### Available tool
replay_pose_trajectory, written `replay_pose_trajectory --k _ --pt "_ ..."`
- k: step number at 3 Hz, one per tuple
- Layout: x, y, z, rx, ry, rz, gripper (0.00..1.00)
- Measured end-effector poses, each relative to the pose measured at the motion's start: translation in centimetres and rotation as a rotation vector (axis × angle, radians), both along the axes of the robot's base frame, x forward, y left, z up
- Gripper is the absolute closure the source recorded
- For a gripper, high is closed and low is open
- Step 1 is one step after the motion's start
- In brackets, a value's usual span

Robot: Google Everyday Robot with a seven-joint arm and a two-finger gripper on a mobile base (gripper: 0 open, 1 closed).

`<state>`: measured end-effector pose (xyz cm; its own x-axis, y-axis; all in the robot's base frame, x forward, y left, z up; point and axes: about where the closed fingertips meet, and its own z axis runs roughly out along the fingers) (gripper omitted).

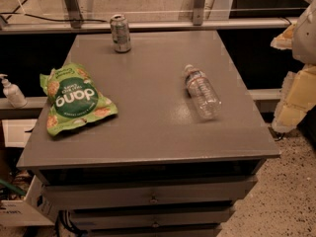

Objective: Place water bottle upright

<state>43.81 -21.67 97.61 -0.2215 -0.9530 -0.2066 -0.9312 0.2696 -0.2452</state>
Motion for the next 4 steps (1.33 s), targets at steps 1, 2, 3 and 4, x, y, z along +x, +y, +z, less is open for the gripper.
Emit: replay_pose_trajectory --k 1,2,3,4 --pt "0.0 0.0 0.0 0.000 0.000 0.000 0.00" --pt "0.6 0.2 0.2 -0.009 -0.016 0.021 0.00" --pt "2.6 0.5 -0.4 -0.028 -0.028 0.096 0.00" --pt "5.1 0.9 -2.2 -0.086 -0.022 0.224 0.00"
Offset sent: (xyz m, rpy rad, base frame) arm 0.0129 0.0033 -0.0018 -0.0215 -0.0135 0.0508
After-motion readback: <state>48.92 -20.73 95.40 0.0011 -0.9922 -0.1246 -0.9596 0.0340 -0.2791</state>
